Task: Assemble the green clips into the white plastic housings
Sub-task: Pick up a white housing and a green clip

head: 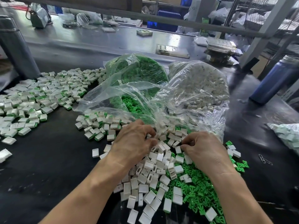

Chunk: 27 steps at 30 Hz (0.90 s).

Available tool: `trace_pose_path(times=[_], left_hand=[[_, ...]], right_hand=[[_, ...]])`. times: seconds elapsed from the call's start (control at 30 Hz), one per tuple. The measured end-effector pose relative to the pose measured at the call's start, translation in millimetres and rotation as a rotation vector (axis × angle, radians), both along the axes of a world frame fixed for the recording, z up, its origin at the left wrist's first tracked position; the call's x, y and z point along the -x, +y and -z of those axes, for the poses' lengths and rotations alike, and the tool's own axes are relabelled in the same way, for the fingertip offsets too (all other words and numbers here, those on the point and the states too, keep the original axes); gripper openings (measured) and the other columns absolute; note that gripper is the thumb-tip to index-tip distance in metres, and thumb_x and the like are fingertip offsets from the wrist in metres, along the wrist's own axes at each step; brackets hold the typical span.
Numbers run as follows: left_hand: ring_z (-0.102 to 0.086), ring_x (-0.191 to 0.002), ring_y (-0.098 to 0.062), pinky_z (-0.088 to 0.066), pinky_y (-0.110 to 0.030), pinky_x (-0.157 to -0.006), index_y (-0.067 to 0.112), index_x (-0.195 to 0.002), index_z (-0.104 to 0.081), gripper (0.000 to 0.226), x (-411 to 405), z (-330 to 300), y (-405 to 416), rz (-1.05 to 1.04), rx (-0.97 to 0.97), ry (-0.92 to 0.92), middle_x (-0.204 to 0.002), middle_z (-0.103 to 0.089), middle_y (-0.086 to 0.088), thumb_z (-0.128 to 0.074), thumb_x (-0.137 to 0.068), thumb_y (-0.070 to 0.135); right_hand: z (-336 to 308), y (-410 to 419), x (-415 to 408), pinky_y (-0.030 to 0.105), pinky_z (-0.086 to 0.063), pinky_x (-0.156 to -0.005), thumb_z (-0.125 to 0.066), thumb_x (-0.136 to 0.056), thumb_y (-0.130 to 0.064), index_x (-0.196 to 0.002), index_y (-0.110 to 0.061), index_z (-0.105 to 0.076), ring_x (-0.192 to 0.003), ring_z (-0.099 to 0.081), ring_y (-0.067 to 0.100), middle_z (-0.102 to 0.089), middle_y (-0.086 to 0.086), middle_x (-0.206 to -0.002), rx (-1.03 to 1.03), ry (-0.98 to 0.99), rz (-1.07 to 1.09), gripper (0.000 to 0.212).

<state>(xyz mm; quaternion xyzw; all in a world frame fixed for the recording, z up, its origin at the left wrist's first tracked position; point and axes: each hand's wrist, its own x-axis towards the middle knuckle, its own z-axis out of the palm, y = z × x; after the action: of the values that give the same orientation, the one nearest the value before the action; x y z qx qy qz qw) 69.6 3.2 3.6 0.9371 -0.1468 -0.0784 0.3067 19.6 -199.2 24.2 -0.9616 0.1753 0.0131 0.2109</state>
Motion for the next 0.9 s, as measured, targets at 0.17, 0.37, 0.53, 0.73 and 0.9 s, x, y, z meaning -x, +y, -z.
trace_pose_path(times=[0.17, 0.37, 0.53, 0.73, 0.9], left_hand=[[-0.056, -0.111, -0.008, -0.050, -0.041, -0.109, 0.039, -0.108, -0.065, 0.024, 2, -3, 1, -0.013, 0.023, 0.021, -0.107, -0.054, 0.020, -0.075, -0.087, 0.047], [-0.059, -0.100, -0.004, -0.054, -0.037, -0.102, 0.036, -0.103, -0.061, 0.021, 7, -11, 0, -0.023, 0.075, 0.016, -0.101, -0.058, 0.020, -0.076, -0.089, 0.038], [-0.060, -0.099, -0.004, -0.055, -0.037, -0.101, 0.037, -0.109, -0.065, 0.021, 11, -12, 0, -0.032, 0.098, 0.017, -0.100, -0.057, 0.021, -0.075, -0.091, 0.038], [-0.056, -0.108, -0.009, -0.050, -0.040, -0.107, 0.038, -0.117, -0.065, 0.029, 9, -10, 2, -0.065, 0.036, 0.015, -0.104, -0.055, 0.018, -0.074, -0.090, 0.044], [-0.055, -0.110, -0.008, -0.049, -0.038, -0.109, 0.036, -0.116, -0.064, 0.022, 6, -7, 1, -0.059, 0.017, -0.024, -0.109, -0.057, 0.017, -0.071, -0.095, 0.040]], right_hand=[[2, 1, 0, 0.042, -0.055, -0.098, -0.075, -0.093, -0.038, -0.085, -0.040, -0.075, -0.092, -0.065, 0.009, -0.068, -0.022, -0.089, -0.008, 0.006, -0.005, 0.008], [4, 1, 0, 0.041, -0.057, -0.094, -0.072, -0.095, -0.033, -0.089, -0.036, -0.073, -0.095, -0.064, 0.011, -0.066, -0.017, -0.097, -0.042, -0.001, -0.013, 0.007], [3, 3, 2, 0.040, -0.056, -0.095, -0.070, -0.096, -0.035, -0.091, -0.036, -0.072, -0.097, -0.063, 0.012, -0.067, -0.015, -0.100, -0.032, -0.009, -0.017, 0.006], [1, 6, 3, 0.038, -0.056, -0.092, -0.075, -0.092, -0.044, -0.094, -0.036, -0.074, -0.093, -0.062, 0.008, -0.065, -0.018, -0.096, -0.050, -0.015, -0.013, 0.008], [2, 10, 2, 0.038, -0.055, -0.092, -0.074, -0.094, -0.043, -0.095, -0.034, -0.073, -0.094, -0.063, 0.011, -0.066, -0.015, -0.097, -0.007, -0.018, -0.009, 0.009]])
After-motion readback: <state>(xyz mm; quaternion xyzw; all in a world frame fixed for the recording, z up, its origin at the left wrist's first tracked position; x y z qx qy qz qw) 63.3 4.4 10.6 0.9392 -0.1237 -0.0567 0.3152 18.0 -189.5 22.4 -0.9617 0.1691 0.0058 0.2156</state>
